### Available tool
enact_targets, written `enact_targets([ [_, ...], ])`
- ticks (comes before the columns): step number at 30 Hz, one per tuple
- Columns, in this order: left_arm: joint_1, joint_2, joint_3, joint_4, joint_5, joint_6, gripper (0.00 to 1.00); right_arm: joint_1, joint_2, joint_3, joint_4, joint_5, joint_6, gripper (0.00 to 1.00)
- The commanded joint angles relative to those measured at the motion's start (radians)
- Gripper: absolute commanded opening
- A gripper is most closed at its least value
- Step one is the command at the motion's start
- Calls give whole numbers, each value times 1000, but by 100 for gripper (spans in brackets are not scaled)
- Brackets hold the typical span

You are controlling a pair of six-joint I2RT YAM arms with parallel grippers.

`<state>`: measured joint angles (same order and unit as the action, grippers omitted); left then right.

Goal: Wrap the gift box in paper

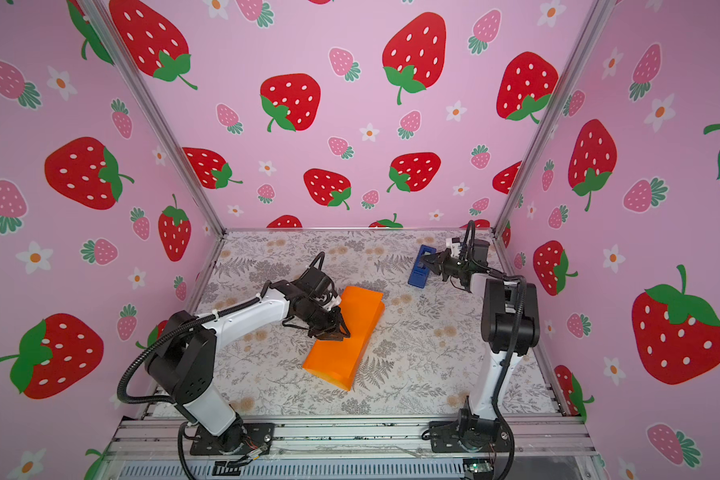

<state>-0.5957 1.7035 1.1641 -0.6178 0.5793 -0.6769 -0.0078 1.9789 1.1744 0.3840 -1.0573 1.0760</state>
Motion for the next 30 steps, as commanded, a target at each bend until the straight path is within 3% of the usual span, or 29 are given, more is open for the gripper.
enact_targets([
  [1,-8,55,-26,-70,-93,11,30,29,-69,-78,16,-37,-7,0],
  [14,-9,48,-40,-68,-95,9,30,92,-229,-322,-36,27,-97,0],
  [21,-8,56,-38,-67,-95,9,30,102,-127,-337,-68,30,-181,0],
  [30,-8,56,-41,-66,-95,5,30,96,-5,-329,-241,159,-364,0],
])
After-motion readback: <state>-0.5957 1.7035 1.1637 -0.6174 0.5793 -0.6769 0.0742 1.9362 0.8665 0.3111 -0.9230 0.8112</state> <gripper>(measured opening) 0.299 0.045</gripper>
